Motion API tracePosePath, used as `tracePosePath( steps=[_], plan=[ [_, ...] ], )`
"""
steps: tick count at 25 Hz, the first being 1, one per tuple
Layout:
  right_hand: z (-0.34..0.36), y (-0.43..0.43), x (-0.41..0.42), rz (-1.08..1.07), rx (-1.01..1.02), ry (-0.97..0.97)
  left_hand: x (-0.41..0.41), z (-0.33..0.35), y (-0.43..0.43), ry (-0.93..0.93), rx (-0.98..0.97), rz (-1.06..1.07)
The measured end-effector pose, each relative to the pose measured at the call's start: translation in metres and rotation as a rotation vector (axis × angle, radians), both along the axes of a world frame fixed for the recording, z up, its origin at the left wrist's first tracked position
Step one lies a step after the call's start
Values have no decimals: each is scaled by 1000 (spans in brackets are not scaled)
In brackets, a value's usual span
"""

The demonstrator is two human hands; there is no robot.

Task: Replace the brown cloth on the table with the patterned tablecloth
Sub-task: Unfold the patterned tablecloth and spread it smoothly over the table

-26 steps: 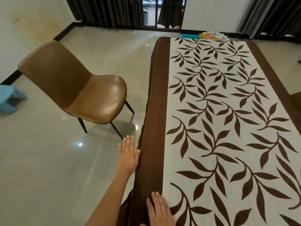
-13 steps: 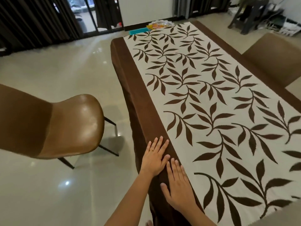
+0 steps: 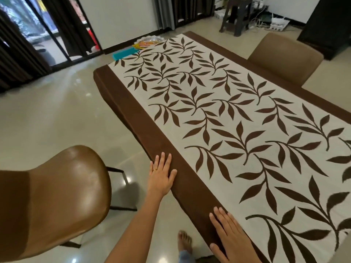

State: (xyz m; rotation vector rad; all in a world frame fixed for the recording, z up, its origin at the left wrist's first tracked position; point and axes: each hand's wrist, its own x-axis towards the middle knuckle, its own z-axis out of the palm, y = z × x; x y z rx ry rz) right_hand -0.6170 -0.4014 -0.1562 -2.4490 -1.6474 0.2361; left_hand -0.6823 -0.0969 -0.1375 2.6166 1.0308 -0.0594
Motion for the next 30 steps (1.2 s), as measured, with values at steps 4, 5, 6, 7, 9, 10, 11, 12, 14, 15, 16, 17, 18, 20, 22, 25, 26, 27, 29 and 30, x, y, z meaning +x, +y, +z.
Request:
tracePosePath(
  steps=[4, 5, 6, 7, 9, 10, 11, 12, 14, 15, 16, 17, 18, 20, 22, 25, 26, 27, 29, 30],
  plan=[
    [11, 98, -18, -290, 138, 128, 13, 3, 34, -6, 58, -293],
    [15, 137, -17, -321, 149, 149, 17, 1, 40, -6, 51, -358],
    [18, 175, -14, -329, 129, 164, 20, -1, 48, -4, 41, -396],
    [20, 207, -9, -326, 98, 182, 22, -3, 57, -3, 43, -412],
    [14, 243, -2, -308, 68, 159, 24, -6, 73, -9, 61, -402],
    [9, 246, -1, -311, 58, 147, 26, -7, 79, -12, 55, -389],
    [7, 245, -2, -313, 51, 145, 28, -6, 85, -15, 50, -387],
    [7, 240, -2, -311, 51, 139, 31, -7, 90, -18, 49, -393],
    [7, 232, -3, -296, 41, 117, 33, -8, 100, -22, 56, -386],
    [6, 230, -4, -293, 18, 120, 33, -8, 107, -27, 53, -365],
    [5, 229, -5, -299, 1, 121, 33, -9, 118, -37, 46, -341],
    [4, 229, -6, -310, -4, 118, 33, -9, 130, -37, 41, -323],
    [3, 228, -7, -315, -3, 109, 34, -8, 143, -36, 45, -310],
    [1, 230, -8, -325, -10, 113, 38, -8, 179, -38, 33, -292],
    [1, 220, -6, -332, -45, 92, 43, -8, 206, -47, 20, -286],
    [-1, 222, -7, -381, -60, 99, 46, -7, 264, -41, 7, -313],
    [0, 226, -11, -387, -82, 85, 47, -7, 286, -30, 18, -322],
    [2, 233, -11, -397, -84, 79, 48, -6, 308, -33, 25, -322],
    [5, 239, -5, -401, -89, 99, 51, -8, 344, -30, 31, -318],
    [6, 240, -5, -398, -116, 100, 51, -9, 360, -28, 29, -312]
  ],
)
